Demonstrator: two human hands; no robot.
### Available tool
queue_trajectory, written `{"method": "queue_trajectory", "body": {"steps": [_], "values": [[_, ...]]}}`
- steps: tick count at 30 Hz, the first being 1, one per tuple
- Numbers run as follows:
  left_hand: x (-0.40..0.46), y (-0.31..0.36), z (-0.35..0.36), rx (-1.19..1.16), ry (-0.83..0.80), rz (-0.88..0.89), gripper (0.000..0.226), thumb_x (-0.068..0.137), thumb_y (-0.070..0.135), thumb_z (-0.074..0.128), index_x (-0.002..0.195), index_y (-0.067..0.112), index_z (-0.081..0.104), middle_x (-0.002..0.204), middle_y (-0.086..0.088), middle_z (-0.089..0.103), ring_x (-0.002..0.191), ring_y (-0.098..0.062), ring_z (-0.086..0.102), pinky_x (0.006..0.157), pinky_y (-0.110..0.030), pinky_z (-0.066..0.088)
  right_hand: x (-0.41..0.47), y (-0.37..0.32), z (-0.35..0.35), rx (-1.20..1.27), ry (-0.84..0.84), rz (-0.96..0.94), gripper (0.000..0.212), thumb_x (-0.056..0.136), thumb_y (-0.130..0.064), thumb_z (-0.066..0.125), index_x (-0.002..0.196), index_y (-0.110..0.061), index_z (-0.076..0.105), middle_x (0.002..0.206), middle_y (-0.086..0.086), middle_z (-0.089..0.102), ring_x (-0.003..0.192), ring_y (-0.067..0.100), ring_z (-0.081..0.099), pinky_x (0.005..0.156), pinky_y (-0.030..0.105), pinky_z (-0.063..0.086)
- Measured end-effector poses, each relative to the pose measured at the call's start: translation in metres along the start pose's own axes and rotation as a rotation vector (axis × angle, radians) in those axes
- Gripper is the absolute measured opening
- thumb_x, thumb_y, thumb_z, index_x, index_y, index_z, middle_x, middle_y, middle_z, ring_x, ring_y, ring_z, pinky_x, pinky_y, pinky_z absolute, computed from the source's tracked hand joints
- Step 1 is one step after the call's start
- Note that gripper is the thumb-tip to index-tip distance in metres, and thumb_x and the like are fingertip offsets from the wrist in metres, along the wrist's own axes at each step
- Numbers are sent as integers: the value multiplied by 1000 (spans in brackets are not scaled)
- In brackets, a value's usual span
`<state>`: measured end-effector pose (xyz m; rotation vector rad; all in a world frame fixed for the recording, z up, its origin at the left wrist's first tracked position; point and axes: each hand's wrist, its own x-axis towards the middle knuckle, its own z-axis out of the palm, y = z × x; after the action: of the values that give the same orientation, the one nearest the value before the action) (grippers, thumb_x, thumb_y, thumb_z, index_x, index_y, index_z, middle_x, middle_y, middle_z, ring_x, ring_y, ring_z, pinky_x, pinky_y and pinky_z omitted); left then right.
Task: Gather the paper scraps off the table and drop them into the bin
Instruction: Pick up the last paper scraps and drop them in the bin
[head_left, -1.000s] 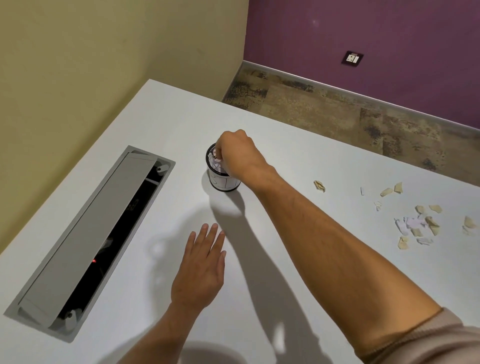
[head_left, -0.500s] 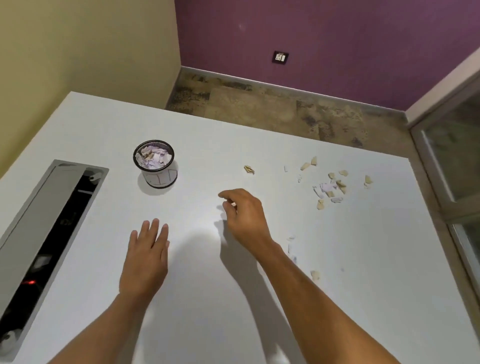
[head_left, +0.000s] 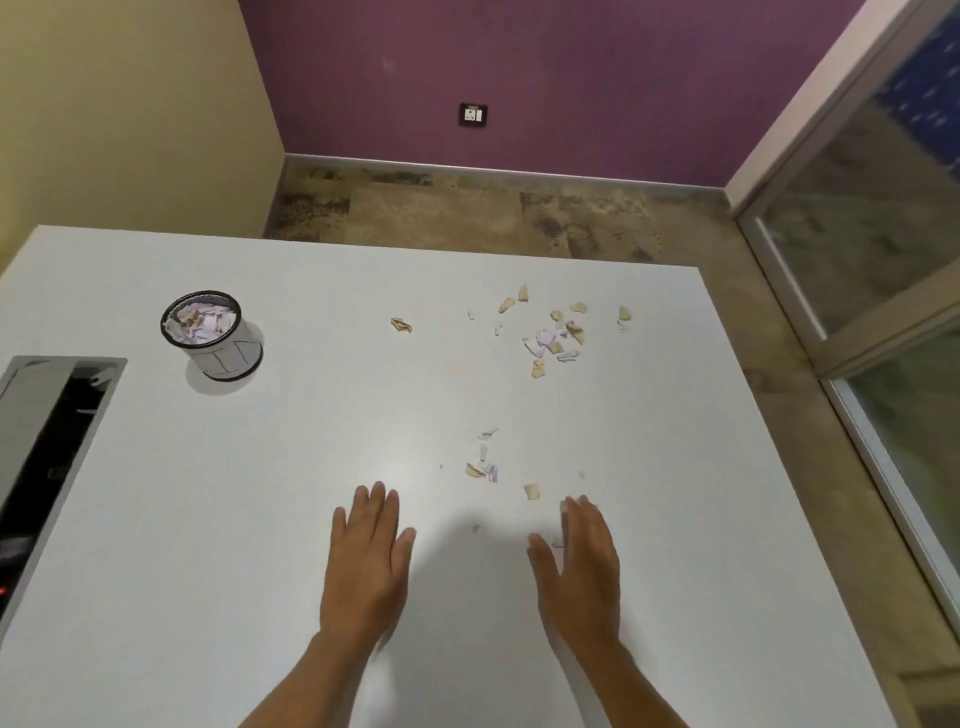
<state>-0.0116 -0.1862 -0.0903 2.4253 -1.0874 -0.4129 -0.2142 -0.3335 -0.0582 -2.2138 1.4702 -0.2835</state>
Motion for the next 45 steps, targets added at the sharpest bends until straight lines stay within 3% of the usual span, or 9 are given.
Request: {"method": "queue_trajectory", "body": {"steps": [4, 7, 11, 23, 28, 31, 34, 39, 45], "values": [[-1, 33, 14, 60, -76, 95, 67, 98, 52, 22, 148, 11, 39, 158, -5, 31, 150, -23, 17, 121, -46, 10, -20, 34, 1, -208, -47, 90, 83, 92, -69, 11, 156, -16, 4, 164, 4, 3, 151, 17, -4, 122, 42, 3], [-5, 41, 22, 168, -120, 123, 70, 98, 57, 20, 151, 12, 31, 160, -6, 23, 151, -23, 9, 121, -46, 1, -28, 44, 7, -308, -109, 101, 92, 85, -73, -8, 152, -11, -9, 163, 7, -1, 150, 18, -6, 121, 47, -4], [-9, 43, 30, 282, -133, 101, 71, 99, 61, 19, 155, 18, 17, 163, -4, 11, 151, -21, -4, 120, -48, -1, -24, 39, 17, -335, -106, 81, 87, 94, -67, 9, 150, -3, 23, 159, 12, 23, 148, 23, 14, 115, 62, 11], [34, 88, 55, 296, -111, -53, 67, 99, 56, 11, 155, 20, 13, 164, -5, 6, 152, -24, -3, 119, -56, 0, 69, 14, 47, -392, -110, -126, 77, 97, -62, 24, 152, -8, 26, 161, 10, 18, 150, 28, 13, 112, 70, 8], [74, 99, 54, 248, -141, 49, 65, 98, 52, -1, 156, 23, 10, 164, -1, 1, 151, -22, -10, 120, -53, -3, 99, 4, 40, -348, -128, -208, 77, 97, -65, 19, 153, -12, 24, 161, 6, 19, 149, 25, 14, 116, 61, 9], [105, 93, 42, 136, -73, 85, 62, 100, 45, 11, 153, 17, 28, 163, -5, 15, 152, -25, 1, 121, -52, 6, 128, 14, 21, -158, -46, -206, 73, 99, -62, 14, 152, -15, 28, 160, 5, 24, 148, 22, 22, 118, 45, 14], [142, 82, 31, 35, 53, -35, 59, 100, 43, 23, 150, 12, 34, 161, -11, 19, 151, -27, 4, 121, -50, 8, 170, 31, -1, -31, 110, -88, 71, 98, -61, 19, 145, -12, 41, 154, 8, 37, 143, 24, 30, 117, 40, 25], [213, 65, 20, 63, 161, -167, 65, 100, 52, 31, 146, 6, 31, 156, -27, 21, 146, -44, 11, 117, -60, 15, 245, 63, -17, -21, 215, 116, 75, 94, -65, 23, 150, -15, 31, 160, 10, 23, 147, 26, 18, 120, 43, 18], [271, 59, 22, 165, 117, -187, 80, 97, 64, 26, 151, 5, 20, 158, -27, 14, 146, -43, 9, 119, -56, 7, 319, 76, -14, -130, 143, 153, 86, 90, -73, 18, 155, -16, 11, 164, 9, 5, 151, 24, 5, 121, 46, 0]]}}
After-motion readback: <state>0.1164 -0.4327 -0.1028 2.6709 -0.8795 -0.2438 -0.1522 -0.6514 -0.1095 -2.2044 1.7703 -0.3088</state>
